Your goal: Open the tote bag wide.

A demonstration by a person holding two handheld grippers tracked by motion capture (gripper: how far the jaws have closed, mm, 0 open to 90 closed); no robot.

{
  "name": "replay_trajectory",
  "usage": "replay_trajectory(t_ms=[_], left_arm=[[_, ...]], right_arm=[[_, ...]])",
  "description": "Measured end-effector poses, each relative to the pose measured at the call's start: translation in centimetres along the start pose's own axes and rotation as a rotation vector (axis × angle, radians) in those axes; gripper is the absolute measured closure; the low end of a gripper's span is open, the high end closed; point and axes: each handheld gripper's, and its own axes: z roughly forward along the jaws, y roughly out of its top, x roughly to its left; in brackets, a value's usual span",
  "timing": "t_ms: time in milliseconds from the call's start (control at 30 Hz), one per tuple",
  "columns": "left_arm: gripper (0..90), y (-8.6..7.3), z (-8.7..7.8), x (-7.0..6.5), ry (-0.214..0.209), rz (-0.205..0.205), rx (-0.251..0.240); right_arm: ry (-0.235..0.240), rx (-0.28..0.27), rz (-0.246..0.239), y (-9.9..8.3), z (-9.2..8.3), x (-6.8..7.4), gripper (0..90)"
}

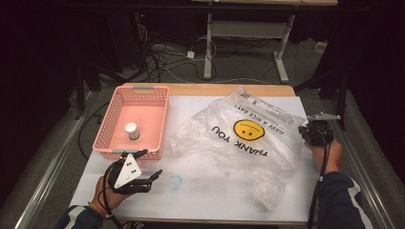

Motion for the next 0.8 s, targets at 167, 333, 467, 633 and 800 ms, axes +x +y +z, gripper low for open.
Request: replay_trajectory(t_ms=[167, 333, 467, 633, 800], left_arm=[[21.5, 0.0, 0.1, -0.2, 0.006, 0.007, 0.017], [21.5, -0.1, 0.0, -0.2, 0.016, 0.004, 0.021], [21.5, -0.2, 0.0, -0.3, 0.011, 0.002, 0.031], [21.5, -0.2, 0.3, -0.5, 0.002, 0.007, 0.044], [21.1, -0.2, 0.6, -0.6, -0.009, 0.005, 0.054]], right_arm=[[0.006, -0.041, -0.027, -0.3, -1.6, 0.6, 76.5], [0.034, -0.185, -0.089, 0.9, -5.0, 2.4, 58.4], [0.174, -0.222, -0.165, 1.8, -6.5, 4.6, 52.9], [0.369, -0.244, -0.334, 2.7, -7.5, 10.0, 45.9], [0.541, -0.156, -0.453, 3.1, -6.5, 15.1, 37.3]])
